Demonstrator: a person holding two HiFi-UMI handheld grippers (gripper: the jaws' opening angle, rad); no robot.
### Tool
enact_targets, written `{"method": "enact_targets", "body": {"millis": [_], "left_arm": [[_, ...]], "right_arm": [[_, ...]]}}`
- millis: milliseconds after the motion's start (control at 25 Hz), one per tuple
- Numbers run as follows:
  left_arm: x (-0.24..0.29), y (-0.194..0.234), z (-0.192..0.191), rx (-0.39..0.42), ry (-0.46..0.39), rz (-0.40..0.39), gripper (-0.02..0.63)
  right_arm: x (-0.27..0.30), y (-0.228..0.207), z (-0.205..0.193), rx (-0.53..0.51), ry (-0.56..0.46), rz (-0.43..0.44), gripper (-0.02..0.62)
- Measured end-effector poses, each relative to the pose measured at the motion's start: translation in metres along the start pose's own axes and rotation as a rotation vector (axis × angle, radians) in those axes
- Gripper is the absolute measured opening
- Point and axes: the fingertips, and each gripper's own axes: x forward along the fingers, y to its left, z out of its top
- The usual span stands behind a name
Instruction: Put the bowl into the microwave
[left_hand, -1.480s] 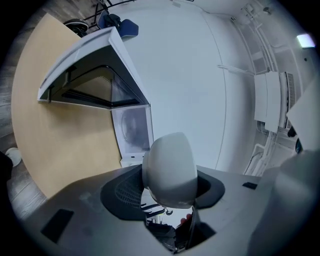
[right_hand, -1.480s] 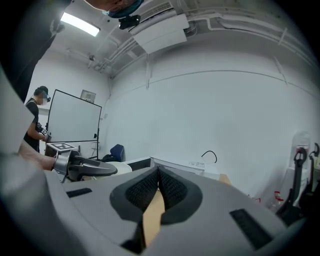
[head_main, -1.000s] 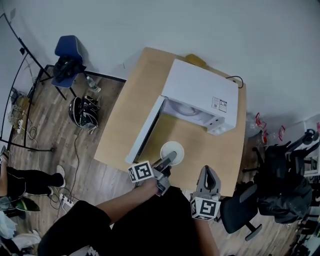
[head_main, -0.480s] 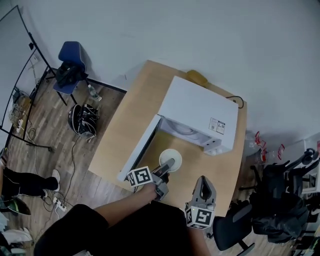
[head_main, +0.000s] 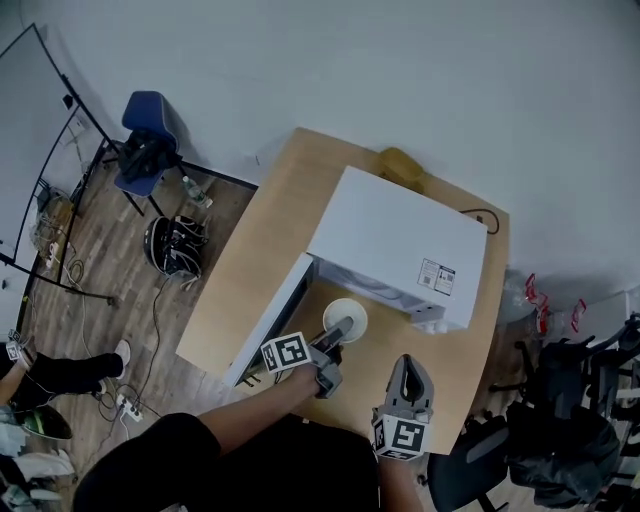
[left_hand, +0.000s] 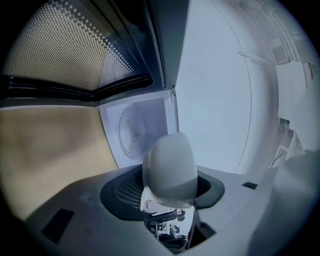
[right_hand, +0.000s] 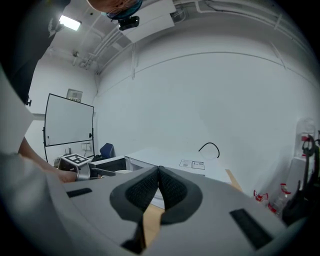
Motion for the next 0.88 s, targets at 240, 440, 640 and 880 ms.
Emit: {"method": "enact_targets", "body": {"millis": [240, 440, 640, 880], "left_arm": [[0.028, 0.013, 0.009, 0.007, 0.008, 0.028, 0.222], [0.048, 0.028, 0.020, 0.012, -0.004, 0.039, 0.222], [0.069, 0.044, 0.023, 0.005, -0.008, 0.055, 0.222], [0.091, 0.058, 0.024, 0.006, 0.002, 0.075, 0.223]], "right_arm": [[0.025, -0.011, -0.009, 0.011, 0.016, 0.023, 0.060], [0.043, -0.017, -0.011, 0.039, 0.022, 0.051, 0.060], [0.056, -0.019, -0.016, 0.048, 0.022, 0.068, 0.060], [0.066, -0.022, -0.023, 0.040, 0.040, 0.090, 0.060]]}}
